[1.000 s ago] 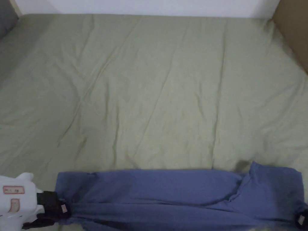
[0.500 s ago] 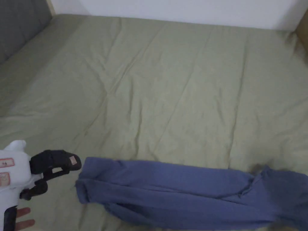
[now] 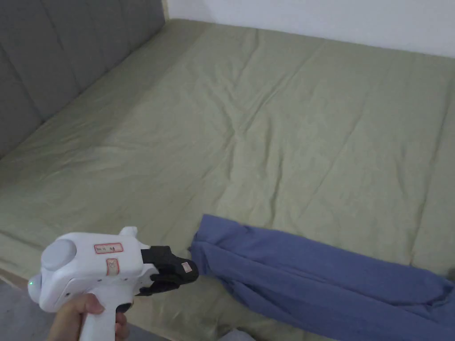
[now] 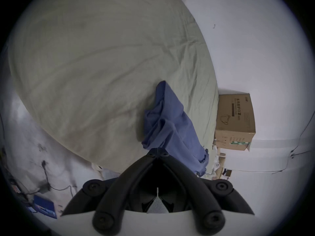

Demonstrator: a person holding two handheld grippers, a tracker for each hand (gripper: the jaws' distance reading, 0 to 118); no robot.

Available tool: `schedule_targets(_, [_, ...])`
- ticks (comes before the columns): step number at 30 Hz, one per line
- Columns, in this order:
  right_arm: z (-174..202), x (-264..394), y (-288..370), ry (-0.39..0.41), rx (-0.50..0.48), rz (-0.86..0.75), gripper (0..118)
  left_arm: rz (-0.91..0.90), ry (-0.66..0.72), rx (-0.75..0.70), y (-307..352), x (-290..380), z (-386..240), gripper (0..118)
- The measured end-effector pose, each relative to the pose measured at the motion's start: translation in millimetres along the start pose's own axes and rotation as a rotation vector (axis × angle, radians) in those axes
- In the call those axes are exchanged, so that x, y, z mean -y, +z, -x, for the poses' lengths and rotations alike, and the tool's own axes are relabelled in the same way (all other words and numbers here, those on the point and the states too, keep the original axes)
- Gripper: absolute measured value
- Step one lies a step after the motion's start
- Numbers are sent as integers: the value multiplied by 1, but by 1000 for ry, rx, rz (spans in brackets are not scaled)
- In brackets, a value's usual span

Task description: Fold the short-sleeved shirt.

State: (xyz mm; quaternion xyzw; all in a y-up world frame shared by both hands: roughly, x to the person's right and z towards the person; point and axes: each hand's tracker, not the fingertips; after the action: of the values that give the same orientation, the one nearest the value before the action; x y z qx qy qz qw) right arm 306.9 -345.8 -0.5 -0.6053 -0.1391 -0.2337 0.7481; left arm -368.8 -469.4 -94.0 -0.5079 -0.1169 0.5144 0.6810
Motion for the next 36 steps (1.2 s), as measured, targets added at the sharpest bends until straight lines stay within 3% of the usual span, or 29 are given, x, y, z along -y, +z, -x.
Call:
schedule_targets(2, [1, 2, 3, -8, 5, -3, 2, 22, 44, 81, -5, -2, 10, 0])
schedule_targets(3, [1, 3, 4, -13, 11, -5, 2, 17, 49, 89, -7, -4, 13, 9])
schedule_targets(4, [1, 3, 5, -17, 15, -6, 2, 8, 42, 78, -11, 1, 13, 37])
schedule_targets(6, [1, 3, 5, -30, 16, -7, 2, 5, 33, 38, -16, -2, 12, 118])
schedule_targets(7, [2, 3, 5, -40, 15, -8, 2, 18, 27, 36, -20, -4, 13, 114])
schedule_targets(8, [2, 3, 6, -49, 10, -9, 2, -44, 36, 101, -7, -12, 21, 116])
schedule_targets(10, [2, 3, 5, -57, 9, -9, 2, -4, 68, 121, -3, -22, 27, 118])
schedule_targets(15, [10, 1, -2, -67, 20, 0, 2, 0, 106, 153, -46, -20, -7, 118])
schedule_targets(16, [13, 1, -3, -68, 18, 2, 2, 11, 96, 158, -56, -49, 20, 118])
schedule_targets(19, [20, 2, -6, -61, 5, 13, 2, 72, 50, 150, -75, -69, 14, 118])
schedule_targets(26, [30, -3, -13, -64, -21, 15, 2, 283, -118, 52, -103, -79, -32, 118])
schedule_targets(27, [31, -4, -14, -64, -22, 15, 2, 289, -161, 22, -102, -78, -37, 103])
schedule_targets(28, [33, -4, -15, -63, -26, 14, 2, 291, -198, -31, -102, -72, -45, 67])
schedule_targets(29, [32, -5, -17, -64, -32, 12, 2, 299, -204, -116, -106, -73, -45, 6])
schedule_targets(31, [32, -6, -17, -67, -44, 10, 2, 333, -99, -190, -114, -74, -35, 9])
schedule_targets(33, [31, -6, -17, -69, -53, 5, 2, 301, -101, -119, -110, -78, -38, 9])
schedule_targets(36, [24, -6, -12, -80, -76, -16, 2, 282, -178, -201, -101, -69, -58, 9])
